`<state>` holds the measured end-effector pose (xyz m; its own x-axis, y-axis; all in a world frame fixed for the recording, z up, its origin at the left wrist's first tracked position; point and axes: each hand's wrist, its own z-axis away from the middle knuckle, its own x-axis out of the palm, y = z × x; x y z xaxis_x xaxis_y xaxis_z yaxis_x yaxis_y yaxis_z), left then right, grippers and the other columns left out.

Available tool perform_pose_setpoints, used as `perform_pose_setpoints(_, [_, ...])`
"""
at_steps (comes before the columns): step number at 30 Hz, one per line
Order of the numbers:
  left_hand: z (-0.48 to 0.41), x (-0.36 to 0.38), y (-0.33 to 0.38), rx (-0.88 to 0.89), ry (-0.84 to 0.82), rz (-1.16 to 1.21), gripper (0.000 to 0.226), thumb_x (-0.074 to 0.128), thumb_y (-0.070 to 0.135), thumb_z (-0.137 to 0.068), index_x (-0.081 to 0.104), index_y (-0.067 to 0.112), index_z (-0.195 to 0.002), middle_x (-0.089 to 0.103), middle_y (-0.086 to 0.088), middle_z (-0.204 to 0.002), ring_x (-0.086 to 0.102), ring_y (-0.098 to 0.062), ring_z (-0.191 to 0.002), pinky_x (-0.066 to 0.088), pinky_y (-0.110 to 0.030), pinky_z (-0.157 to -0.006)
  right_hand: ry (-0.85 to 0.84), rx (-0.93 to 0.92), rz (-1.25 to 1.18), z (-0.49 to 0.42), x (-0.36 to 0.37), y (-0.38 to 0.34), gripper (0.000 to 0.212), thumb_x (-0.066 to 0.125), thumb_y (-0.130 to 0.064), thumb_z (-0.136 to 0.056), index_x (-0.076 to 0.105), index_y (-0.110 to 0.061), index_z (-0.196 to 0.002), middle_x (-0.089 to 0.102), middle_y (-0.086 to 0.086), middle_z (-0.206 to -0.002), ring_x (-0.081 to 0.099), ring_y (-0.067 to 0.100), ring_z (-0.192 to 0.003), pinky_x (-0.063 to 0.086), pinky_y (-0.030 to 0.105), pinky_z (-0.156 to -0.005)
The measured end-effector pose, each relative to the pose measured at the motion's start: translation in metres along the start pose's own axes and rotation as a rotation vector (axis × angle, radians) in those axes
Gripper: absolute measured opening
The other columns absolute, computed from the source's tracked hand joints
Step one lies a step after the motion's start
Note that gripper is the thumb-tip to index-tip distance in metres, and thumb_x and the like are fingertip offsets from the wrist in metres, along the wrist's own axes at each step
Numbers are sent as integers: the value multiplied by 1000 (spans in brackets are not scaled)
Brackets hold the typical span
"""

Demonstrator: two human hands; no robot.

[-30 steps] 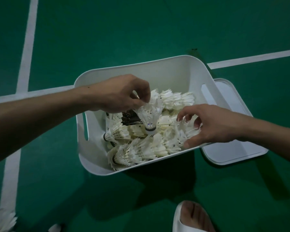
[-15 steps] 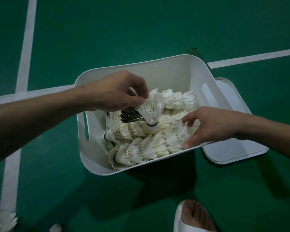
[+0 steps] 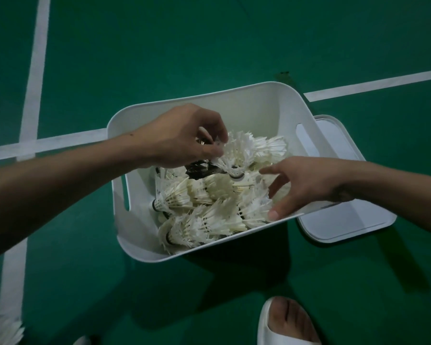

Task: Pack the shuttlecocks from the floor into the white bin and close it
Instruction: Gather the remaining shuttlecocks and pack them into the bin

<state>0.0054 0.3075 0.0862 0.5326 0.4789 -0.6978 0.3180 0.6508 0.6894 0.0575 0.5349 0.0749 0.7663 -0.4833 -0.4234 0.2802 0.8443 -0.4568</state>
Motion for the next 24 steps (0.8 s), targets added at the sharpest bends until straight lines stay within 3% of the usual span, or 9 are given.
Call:
perform_pose_setpoints(2, [-3,2,3,15,3,-28,16,69,28,-82,62,28,-97,65,12,-100,62,0,-94,43,-10,-73,-15,10,-104,7,-7,1,97,86,-10,-64,33,-27,-143,63,11,-116,70,15,-82,54,15,-62])
perform_pose_setpoints(6, [-9,6,9,39,31,-85,19,69,29,-83,63,26,-101,64,12,-99,61,-2,-92,41,-9,-73,156,-98,-198,18,-26,1,71,81,-19,-60,54,-16,-125,68,10,-105,72,19,-76,59,26,-66])
perform_pose_setpoints(10, [-14,14,13,50,45,-125,19,69,30,-83,64,26,-101,63,11,-97,62,-6,-92,42,-8,-72,385,-299,-220,21,-27,-6,88,85,-34,-43,51,-33,-124,61,-2,-117,68,12,-95,59,27,-75])
perform_pose_setpoints(13, [-18,21,16,63,41,-143,19,68,33,-85,64,25,-102,66,8,-102,63,-6,-91,45,-12,-73,410,-365,-140,16,-18,-13,98,87,-42,-39,45,-42,-128,58,-8,-122,61,9,-107,56,33,-87])
perform_pose_setpoints(16, [-21,24,18,76,33,-125,22,65,38,-85,65,23,-101,67,7,-103,63,-6,-91,51,-22,-80,439,-366,-65,6,-12,-17,95,88,-44,-44,43,-45,-127,61,-7,-116,61,11,-105,54,38,-91])
perform_pose_setpoints(20, [-19,23,19,104,-38,-101,48,74,45,-73,60,25,-114,64,9,-112,62,-5,-96,50,-20,-82,487,-352,3,2,-13,-15,86,89,-39,-55,42,-46,-127,59,-10,-110,60,10,-101,54,38,-90])
perform_pose_setpoints(24, [-17,25,11,100,-110,-91,78,82,30,-69,40,34,-134,56,13,-115,58,-5,-103,47,-19,-86,522,-318,18,2,-15,-5,79,87,-34,-61,41,-46,-125,56,-11,-106,59,12,-96,52,40,-91])
